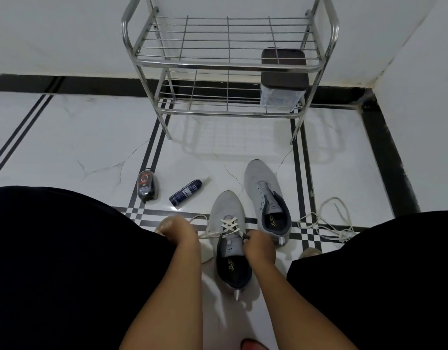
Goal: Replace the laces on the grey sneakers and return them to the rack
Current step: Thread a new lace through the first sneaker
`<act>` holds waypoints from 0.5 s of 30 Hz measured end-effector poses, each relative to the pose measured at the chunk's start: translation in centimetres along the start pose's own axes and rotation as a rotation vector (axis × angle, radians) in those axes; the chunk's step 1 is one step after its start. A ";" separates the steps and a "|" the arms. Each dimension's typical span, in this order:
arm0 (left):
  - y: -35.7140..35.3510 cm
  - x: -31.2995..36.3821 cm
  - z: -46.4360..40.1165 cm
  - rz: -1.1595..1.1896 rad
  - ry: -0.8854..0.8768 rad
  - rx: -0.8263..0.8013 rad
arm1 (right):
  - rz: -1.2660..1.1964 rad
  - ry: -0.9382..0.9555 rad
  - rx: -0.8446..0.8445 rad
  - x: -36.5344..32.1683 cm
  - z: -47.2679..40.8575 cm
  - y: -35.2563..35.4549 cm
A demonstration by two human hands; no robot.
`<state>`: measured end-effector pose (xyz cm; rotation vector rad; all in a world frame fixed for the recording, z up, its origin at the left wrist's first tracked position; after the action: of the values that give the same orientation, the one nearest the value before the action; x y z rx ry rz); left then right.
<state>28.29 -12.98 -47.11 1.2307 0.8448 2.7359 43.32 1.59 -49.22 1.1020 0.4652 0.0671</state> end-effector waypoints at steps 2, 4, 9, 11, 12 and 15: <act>-0.2 -0.6 0.8 -0.280 -0.165 -0.017 | 0.001 -0.009 0.000 0.0 0.0 0.0; -1.1 -2.2 2.1 -0.620 -0.373 -0.175 | 0.001 -0.015 -0.005 0.0 0.0 -0.1; -2.4 -4.8 3.5 -0.914 -0.449 -0.460 | 0.018 -0.019 0.003 0.3 -0.1 0.1; -2.3 -4.3 3.4 -0.933 -0.447 -0.434 | 0.017 -0.020 -0.007 0.3 -0.1 0.1; -2.2 -4.1 3.2 -0.948 -0.446 -0.394 | 0.020 -0.013 -0.011 0.2 -0.1 0.1; -1.6 -4.5 3.0 -0.940 -0.400 -0.326 | 0.033 0.012 -0.019 -0.2 0.2 0.1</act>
<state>33.18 -11.30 -49.39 0.9205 0.6510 1.7189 43.21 1.40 -49.00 1.0914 0.4558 0.1071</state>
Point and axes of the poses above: each hand's wrist, its own z-axis away from the middle knuckle, its own y-axis out of the back of the hand, x = y × z, the point moved 4 cm from there along -z, towards the middle knuckle, and after that the axes turned 14 degrees about x, right-handed, at the moved point
